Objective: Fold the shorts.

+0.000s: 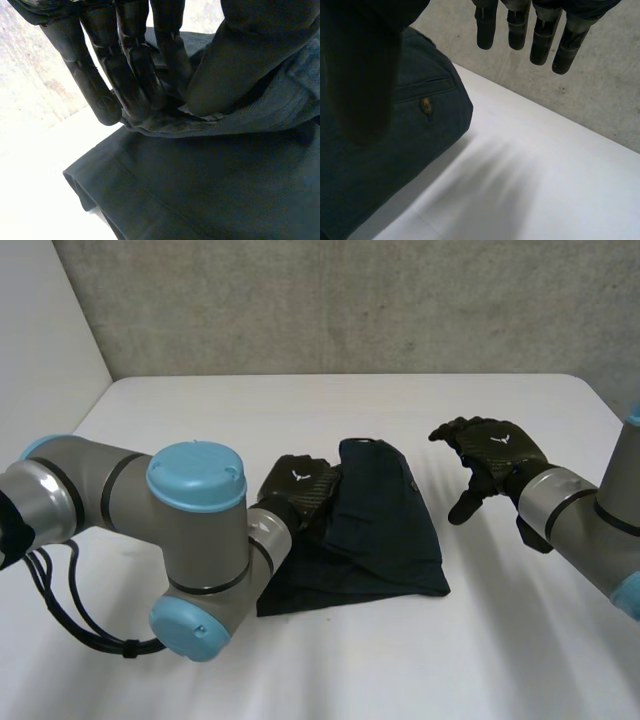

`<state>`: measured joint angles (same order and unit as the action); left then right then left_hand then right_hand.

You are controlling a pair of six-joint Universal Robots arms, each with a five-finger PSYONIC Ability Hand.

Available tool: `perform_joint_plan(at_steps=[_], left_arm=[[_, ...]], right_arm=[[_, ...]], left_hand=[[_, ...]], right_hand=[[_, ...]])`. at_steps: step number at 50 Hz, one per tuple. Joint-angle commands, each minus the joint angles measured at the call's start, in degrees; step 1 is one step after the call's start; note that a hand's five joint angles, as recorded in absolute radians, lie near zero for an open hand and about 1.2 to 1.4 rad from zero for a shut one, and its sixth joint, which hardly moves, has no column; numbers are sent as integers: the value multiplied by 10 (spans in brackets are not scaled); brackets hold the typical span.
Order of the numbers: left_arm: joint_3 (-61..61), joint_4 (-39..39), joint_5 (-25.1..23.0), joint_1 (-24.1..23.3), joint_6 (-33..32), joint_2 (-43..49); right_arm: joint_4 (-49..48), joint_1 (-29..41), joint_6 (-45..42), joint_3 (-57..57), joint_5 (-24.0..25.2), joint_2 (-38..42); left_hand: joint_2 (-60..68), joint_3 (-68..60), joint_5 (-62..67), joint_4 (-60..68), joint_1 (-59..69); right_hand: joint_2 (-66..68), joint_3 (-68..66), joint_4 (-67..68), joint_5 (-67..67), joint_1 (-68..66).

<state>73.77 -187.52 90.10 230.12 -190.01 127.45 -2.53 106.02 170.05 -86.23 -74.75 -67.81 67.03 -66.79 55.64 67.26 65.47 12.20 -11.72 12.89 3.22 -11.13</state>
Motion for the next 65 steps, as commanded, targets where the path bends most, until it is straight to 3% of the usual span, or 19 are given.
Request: perform_joint_plan(at_steps=[1, 14, 15, 16, 17, 21, 26, 32, 46, 49, 57, 65], left_arm=[[14, -10, 17, 9, -1, -19], [102, -15, 19, 48, -74, -82], [104, -15, 19, 49, -76, -86], [109, -15, 19, 49, -77, -96], [110, -15, 19, 48, -77, -100], [118, -15, 19, 51, -77, -125], [121, -16, 19, 75, -77, -142], [125, -16, 17, 110, -75, -155], [128, -21, 17, 118, -74, -165], [123, -20, 17, 117, -74, -166], [88, -21, 18, 92, -60, -167], [49, -17, 20, 41, -5, -153]], right_arm=[[31, 22, -14, 33, 7, 16], [128, 59, -29, 120, 38, 96], [128, 60, -29, 121, 39, 100], [128, 62, -27, 126, 41, 106], [128, 63, -26, 128, 42, 109], [129, 77, -27, 145, 50, 136], [128, 110, -29, 169, 82, 165], [128, 139, -29, 195, 87, 201], [126, 190, -32, 222, 69, 241], [127, 198, -41, 222, 65, 229], [125, 189, -39, 180, 26, 59], [129, 128, -41, 146, -6, 3]], left_hand=[[130, -132, 144, 127, 145], [130, -132, 144, 127, 145], [88, -91, 102, 86, 104], [-57, 55, -43, -59, -41], [-112, 109, -98, -114, -96], [-238, 236, -224, -241, -223], [-265, 263, -252, -268, -250], [-269, 266, -255, -271, -253], [-344, 342, -330, -347, -329], [-378, 376, -364, -380, -362], [-536, 534, -522, -538, -520], [-543, 541, -529, -545, -527]], right_hand=[[-22, 17, -29, -32, 11], [-22, 17, -29, -32, 11], [-22, 17, -29, -32, 11], [-22, 17, -29, -32, 11], [-22, 17, -29, -32, 11], [-22, 17, -29, -32, 11], [-22, 17, -29, -32, 11], [-22, 17, -29, -32, 11], [-22, 17, -29, -32, 11], [-22, 17, -29, -32, 11], [-22, 17, -29, -32, 11], [-22, 17, -29, -32, 11]])
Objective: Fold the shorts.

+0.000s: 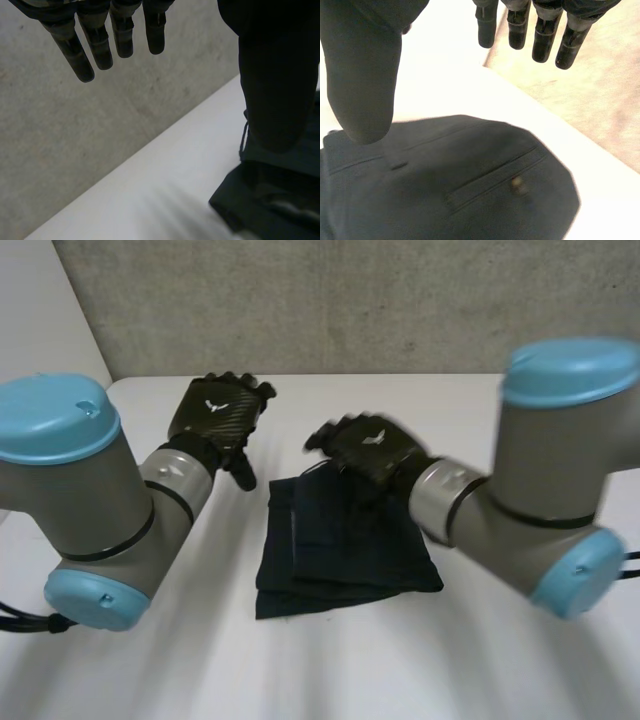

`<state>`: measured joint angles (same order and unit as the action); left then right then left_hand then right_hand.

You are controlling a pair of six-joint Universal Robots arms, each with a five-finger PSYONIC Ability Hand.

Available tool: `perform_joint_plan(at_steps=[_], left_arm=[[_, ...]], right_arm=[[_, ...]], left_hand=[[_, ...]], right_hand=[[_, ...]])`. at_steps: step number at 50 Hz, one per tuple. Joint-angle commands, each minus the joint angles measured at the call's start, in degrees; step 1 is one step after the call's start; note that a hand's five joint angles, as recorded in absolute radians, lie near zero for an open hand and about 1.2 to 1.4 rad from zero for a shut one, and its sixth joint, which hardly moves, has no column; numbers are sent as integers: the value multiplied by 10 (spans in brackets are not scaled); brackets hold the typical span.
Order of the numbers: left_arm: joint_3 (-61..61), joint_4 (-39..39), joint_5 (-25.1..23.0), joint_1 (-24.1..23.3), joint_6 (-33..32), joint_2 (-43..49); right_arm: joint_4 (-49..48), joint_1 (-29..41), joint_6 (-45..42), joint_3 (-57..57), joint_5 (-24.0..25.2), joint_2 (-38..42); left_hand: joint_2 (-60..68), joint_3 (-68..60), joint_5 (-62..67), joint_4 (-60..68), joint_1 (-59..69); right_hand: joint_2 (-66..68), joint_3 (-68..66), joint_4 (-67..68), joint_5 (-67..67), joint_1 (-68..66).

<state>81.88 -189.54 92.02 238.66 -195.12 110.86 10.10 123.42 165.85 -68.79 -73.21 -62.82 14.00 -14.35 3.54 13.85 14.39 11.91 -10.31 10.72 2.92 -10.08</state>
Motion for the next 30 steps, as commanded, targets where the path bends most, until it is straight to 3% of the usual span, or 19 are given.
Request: perform_joint_plan(at_steps=[1, 11, 18, 23, 30], left_arm=[[-35, 3, 1, -51, 52, 17], [-130, 28, 3, -131, 74, 145], [-201, 100, 12, -130, 74, 224], [-228, 159, 68, -109, 71, 256], [-226, 177, 100, -94, 66, 265]], right_arm=[[3, -48, 1, -30, -21, -48], [2, -66, -4, -36, -51, -17], [0, -66, -5, -32, -53, 22], [-1, -60, -5, -21, -51, 61], [-1, -57, -6, 8, -50, 117]], left_hand=[[-13, 16, -8, -11, -17], [-19, 23, -15, -18, -23], [-14, 18, -10, -13, -18], [-14, 18, -10, -13, -18], [-13, 16, -8, -11, -17]], right_hand=[[-19, 3, -7, -29, 1], [-19, 3, -7, -29, 1], [-19, 3, -7, -29, 1], [-19, 3, -7, -29, 1], [-19, 3, -7, -29, 1]])
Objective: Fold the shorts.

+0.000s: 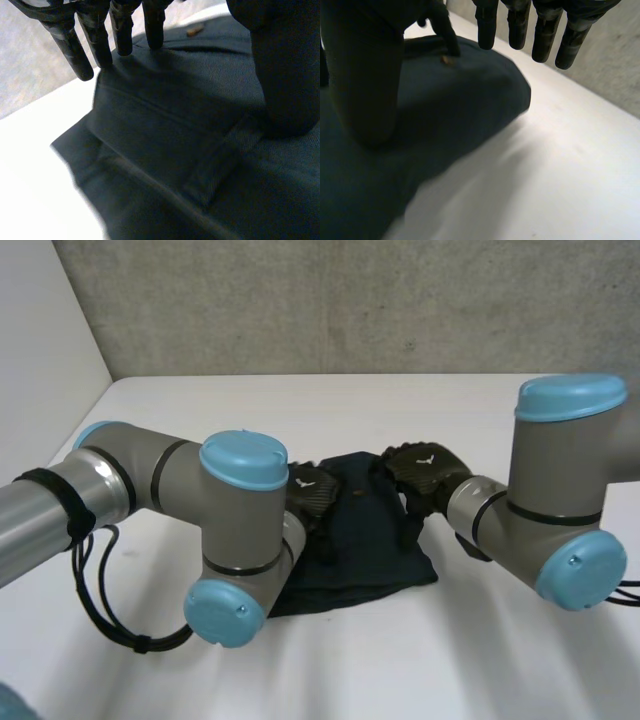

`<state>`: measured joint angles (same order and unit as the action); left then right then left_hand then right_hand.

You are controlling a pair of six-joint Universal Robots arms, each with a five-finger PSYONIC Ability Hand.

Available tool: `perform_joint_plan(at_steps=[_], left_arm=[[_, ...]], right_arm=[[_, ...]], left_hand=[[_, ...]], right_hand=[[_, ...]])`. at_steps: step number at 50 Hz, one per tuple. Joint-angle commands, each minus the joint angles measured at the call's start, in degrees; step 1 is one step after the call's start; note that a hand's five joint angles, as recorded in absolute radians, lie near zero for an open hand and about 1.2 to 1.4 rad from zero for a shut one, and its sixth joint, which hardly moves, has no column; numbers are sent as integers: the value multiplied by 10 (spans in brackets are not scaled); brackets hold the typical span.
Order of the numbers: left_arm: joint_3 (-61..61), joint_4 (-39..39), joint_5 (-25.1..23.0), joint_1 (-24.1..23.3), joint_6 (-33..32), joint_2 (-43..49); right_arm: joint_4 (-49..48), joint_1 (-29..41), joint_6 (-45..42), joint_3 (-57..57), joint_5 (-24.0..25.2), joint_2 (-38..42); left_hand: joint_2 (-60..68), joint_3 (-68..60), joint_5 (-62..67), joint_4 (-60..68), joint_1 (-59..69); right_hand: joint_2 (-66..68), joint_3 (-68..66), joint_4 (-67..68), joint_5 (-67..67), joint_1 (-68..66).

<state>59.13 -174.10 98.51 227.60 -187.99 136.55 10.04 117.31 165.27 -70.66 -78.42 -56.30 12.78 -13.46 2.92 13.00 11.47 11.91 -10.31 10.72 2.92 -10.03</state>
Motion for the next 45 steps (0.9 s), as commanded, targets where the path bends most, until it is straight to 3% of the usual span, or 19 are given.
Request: perform_joint_plan(at_steps=[1, 10, 18, 28, 34, 38, 45], left_arm=[[4, 25, 35, 17, -6, 9], [23, 56, 35, 17, -28, 7], [31, 57, 31, 21, -29, -8], [37, 57, 3, 32, -29, -137], [69, 58, -2, 115, -24, -272], [103, 60, -24, 191, -5, -364], [128, 94, -57, 219, 31, -396]], right_arm=[[0, 4, -1, 28, 2, 56], [-1, 5, -56, 36, -7, 102], [-4, 5, -63, 32, -8, 93], [-38, 0, -32, 22, -18, -49], [-52, -21, 38, 18, -57, -130], [-48, -53, 61, 9, -116, -202], [-20, -69, 61, -1, -139, -232]], left_hand=[[0, 7, -2, -3, 13], [0, 7, -2, -3, 13], [0, 7, -2, -3, 13], [-4, 11, -5, -6, 9], [-10, 17, -12, -13, 3], [-5, 12, -7, -8, 8], [-10, 17, -12, -13, 3]], right_hand=[[-19, 3, -7, -29, 0], [-19, 3, -7, -29, 0], [-19, 3, -7, -29, 0], [-19, 3, -7, -29, 0], [-19, 3, -7, -29, 0], [-19, 3, -7, -29, 0], [-19, 3, -7, -29, 0]])
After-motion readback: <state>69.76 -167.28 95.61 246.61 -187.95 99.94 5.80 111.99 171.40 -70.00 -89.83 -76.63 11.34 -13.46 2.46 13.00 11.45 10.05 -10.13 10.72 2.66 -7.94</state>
